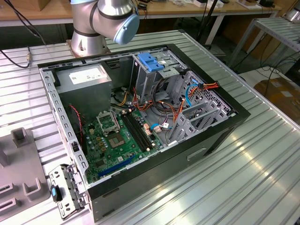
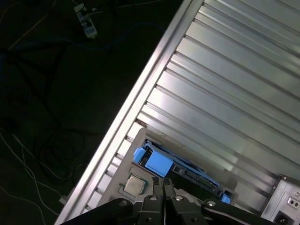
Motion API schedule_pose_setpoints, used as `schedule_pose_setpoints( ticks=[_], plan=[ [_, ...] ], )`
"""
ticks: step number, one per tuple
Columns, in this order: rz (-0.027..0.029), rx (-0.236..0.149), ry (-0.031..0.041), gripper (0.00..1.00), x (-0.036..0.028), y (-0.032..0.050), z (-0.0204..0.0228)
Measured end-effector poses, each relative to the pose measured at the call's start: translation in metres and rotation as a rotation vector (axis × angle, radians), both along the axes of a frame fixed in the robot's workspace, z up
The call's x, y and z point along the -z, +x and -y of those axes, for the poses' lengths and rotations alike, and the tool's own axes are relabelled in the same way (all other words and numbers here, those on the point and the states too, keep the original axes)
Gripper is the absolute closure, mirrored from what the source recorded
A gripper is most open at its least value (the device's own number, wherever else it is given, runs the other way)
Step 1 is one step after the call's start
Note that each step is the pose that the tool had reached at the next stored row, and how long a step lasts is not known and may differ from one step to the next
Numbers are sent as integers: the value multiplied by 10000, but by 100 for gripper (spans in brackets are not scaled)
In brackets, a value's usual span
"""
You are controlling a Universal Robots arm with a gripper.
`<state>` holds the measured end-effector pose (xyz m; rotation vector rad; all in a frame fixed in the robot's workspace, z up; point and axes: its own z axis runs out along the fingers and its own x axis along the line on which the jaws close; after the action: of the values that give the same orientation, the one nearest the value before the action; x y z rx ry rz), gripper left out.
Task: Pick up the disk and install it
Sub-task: 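Pick up the disk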
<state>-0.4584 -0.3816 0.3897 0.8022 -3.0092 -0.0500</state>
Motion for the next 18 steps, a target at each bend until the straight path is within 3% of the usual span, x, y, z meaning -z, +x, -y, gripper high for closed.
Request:
schedule_pose_setpoints(
  ticks=[9,18],
  plan=[
    [0,-448,-13,85,1,0,0],
    [0,-516,-13,85,1,0,0]
  ],
)
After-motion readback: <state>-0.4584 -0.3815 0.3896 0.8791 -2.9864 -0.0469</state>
